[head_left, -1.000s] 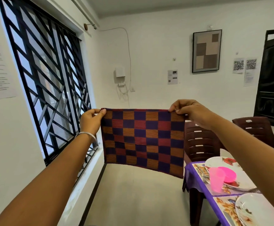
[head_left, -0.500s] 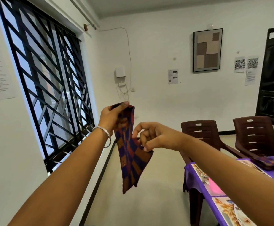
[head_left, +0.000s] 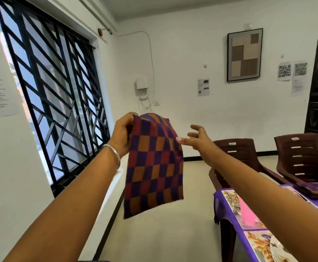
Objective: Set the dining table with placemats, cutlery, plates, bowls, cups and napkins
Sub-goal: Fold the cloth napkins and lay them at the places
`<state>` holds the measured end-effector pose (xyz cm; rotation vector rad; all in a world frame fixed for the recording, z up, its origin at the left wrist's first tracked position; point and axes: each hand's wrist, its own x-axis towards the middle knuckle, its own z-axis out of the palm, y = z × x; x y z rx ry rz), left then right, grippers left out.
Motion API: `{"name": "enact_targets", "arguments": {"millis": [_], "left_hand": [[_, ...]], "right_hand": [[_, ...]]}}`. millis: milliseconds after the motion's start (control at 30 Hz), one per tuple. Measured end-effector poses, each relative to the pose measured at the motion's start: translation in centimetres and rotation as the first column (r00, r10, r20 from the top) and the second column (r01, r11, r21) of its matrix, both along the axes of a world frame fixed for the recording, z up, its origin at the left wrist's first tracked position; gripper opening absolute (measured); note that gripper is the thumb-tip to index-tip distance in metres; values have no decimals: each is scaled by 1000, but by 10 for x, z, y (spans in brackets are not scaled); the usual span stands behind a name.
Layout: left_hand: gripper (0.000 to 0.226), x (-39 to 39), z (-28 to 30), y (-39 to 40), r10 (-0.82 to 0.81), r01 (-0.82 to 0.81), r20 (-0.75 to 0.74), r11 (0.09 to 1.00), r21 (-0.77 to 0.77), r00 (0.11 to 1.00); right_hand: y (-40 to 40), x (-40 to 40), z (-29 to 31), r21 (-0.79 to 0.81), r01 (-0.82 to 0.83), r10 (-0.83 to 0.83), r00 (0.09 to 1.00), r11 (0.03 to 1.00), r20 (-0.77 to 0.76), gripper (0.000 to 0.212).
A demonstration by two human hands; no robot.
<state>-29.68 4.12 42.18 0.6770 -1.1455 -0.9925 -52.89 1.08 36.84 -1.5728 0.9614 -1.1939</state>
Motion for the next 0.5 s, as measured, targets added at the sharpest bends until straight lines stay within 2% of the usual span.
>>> {"name": "enact_targets", "arguments": {"millis": [67, 100, 133, 167, 233, 300, 367, 400, 433, 500], "left_hand": [[16, -4, 1, -2, -138, 135, -83, 990, -45, 987], [16, -7, 0, -3, -229, 222, -126, 973, -69, 965], [19, -9, 0, -2, -288, 277, -144, 956, -97, 947], [21, -10, -2, -5, -282, 266, -164, 957, -114, 945], [24, -9, -6, -10, -193, 173, -206, 978, -114, 959], [27, -5, -11, -14, -90, 79, -262, 995, -53, 961], [46, 1, -22, -21, 45, -44, -297, 999, 11, 954], [49, -1, -26, -22, 98, -80, -276, 994, 76, 956], [50, -1, -32, -25, 106, -63, -235, 981, 185, 966], [79, 4, -50, -35, -35, 104, -164, 895, 434, 986]], "right_hand": [[-8, -8, -8, 118, -48, 50, 999, 992, -14, 121], [-11, -12, -14, 180, -98, 99, 995, 979, 3, 122], [-13, -15, -20, 238, -170, 172, 985, 956, 15, 115], [-15, -19, -27, 290, -252, 255, 967, 924, 27, 101], [-16, -24, -39, 355, -418, 402, 908, 836, 120, 77], [-14, -27, -46, 357, -529, 472, 849, 770, 238, 59], [-19, -29, -50, 313, -545, 449, 830, 778, 330, 43], [-23, -29, -51, 295, -512, 399, 840, 807, 368, 39], [-29, -27, -52, 291, -456, 328, 857, 841, 397, 37], [-44, -23, -52, 324, -293, 152, 906, 900, 396, 34]]}}
